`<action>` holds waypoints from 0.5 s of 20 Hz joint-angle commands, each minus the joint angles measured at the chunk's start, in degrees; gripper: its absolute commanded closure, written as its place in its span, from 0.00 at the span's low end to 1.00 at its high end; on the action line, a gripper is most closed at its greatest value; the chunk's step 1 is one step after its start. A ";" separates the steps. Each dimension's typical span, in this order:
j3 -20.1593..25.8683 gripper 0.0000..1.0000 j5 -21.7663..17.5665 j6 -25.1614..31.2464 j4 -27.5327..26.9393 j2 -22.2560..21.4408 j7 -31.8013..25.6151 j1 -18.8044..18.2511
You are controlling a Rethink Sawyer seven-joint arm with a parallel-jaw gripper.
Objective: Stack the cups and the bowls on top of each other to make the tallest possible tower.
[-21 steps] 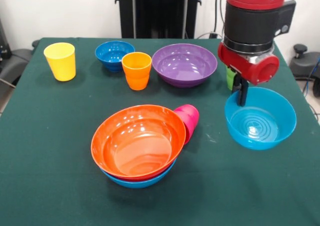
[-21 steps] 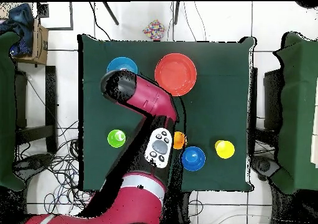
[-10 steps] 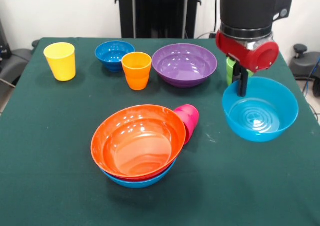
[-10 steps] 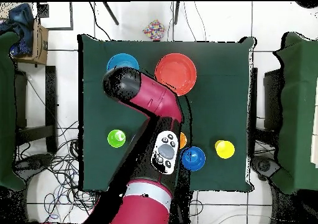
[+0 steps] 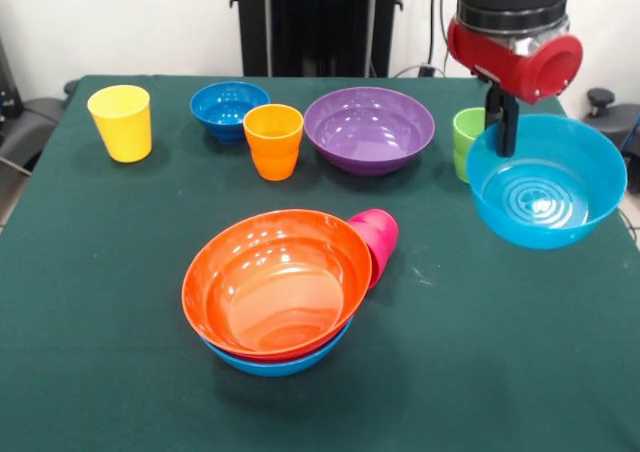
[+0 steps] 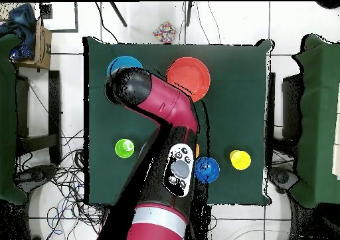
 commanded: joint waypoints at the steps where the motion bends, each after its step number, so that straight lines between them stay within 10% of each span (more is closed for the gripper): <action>1: 5.42 1.00 -5.46 1.83 4.06 -1.06 -3.04 -2.44; 10: 4.35 1.00 -10.65 4.07 1.61 -0.69 -3.98 -3.87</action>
